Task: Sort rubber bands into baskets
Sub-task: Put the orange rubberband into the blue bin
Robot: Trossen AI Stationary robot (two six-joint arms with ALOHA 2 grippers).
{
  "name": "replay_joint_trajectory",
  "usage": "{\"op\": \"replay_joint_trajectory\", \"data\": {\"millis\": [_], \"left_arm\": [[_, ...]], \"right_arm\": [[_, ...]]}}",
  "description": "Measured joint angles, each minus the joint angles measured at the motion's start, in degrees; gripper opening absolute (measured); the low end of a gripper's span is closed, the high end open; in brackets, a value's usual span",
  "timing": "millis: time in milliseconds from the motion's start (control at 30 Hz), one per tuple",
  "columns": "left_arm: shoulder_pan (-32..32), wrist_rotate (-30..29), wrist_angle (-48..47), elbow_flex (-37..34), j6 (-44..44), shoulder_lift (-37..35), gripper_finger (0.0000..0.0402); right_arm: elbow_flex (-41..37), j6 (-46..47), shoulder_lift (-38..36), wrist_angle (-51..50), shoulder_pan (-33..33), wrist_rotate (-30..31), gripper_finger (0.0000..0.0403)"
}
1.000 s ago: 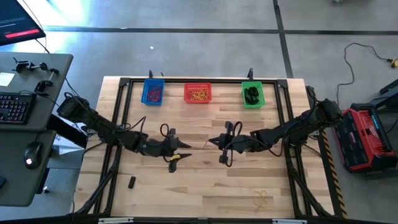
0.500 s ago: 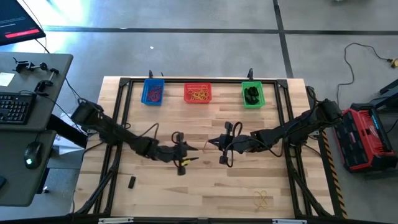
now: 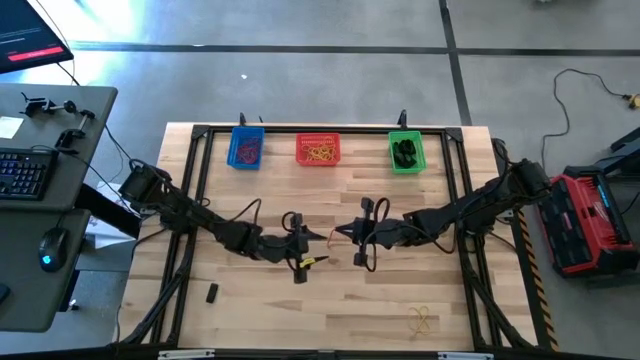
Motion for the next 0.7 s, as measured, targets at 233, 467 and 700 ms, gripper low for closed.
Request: {"op": "replay_joint_trajectory", "data": {"millis": [233, 467, 700], "left_arm": [[0.41, -0.63, 0.0, 0.0, -1.31, 0.0, 0.0239], [2.4, -1.4, -0.1, 0.0, -4.59, 0.0, 0.0239], [3.77, 0.23, -0.71, 0.19, -6.09, 0.04, 0.0239]], "right_arm": [[0.0, -1.32, 0.0, 0.02, -0.02, 0.02, 0.0], [0.0, -1.3, 0.0, 0.56, -0.02, 0.0, 0.0], [0.04, -2.31, 0.0, 2.92, -0.02, -2.47, 0.0]]}}
